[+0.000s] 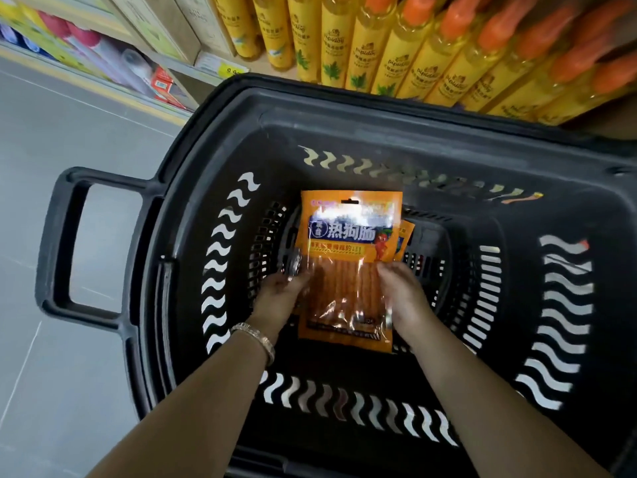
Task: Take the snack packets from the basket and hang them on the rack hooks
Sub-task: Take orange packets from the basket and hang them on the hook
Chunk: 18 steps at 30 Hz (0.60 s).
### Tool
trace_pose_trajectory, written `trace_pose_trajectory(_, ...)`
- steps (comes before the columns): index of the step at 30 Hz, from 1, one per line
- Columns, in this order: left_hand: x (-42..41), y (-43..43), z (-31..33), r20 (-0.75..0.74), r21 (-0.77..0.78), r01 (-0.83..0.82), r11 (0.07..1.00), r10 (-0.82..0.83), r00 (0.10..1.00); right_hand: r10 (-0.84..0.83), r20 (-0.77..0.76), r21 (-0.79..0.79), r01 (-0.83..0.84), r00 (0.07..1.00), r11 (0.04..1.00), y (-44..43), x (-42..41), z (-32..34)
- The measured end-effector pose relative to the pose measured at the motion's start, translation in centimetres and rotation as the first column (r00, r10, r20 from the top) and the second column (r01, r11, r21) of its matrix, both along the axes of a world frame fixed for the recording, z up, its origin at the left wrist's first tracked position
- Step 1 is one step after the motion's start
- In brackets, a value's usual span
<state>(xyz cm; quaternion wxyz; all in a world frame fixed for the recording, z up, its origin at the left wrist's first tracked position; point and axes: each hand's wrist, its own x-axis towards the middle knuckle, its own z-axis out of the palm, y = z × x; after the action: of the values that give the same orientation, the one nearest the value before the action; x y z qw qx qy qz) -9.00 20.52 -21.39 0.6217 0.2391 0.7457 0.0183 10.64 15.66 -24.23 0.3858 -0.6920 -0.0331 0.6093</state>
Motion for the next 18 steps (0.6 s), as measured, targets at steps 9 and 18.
trace_pose_trajectory(9, -0.7, 0.8, -0.2, -0.008, 0.145, 0.037, 0.989, -0.036, 0.999, -0.001, -0.068, -0.163, -0.010, 0.998, 0.987, 1.3, -0.2, -1.7)
trace_pose_trajectory(18, -1.6, 1.2, -1.8, -0.150, 0.099, 0.024, 0.995, -0.009, 0.989, 0.254, 0.135, -0.361, -0.191, 0.958, 0.913, 3.0, -0.6, -7.5)
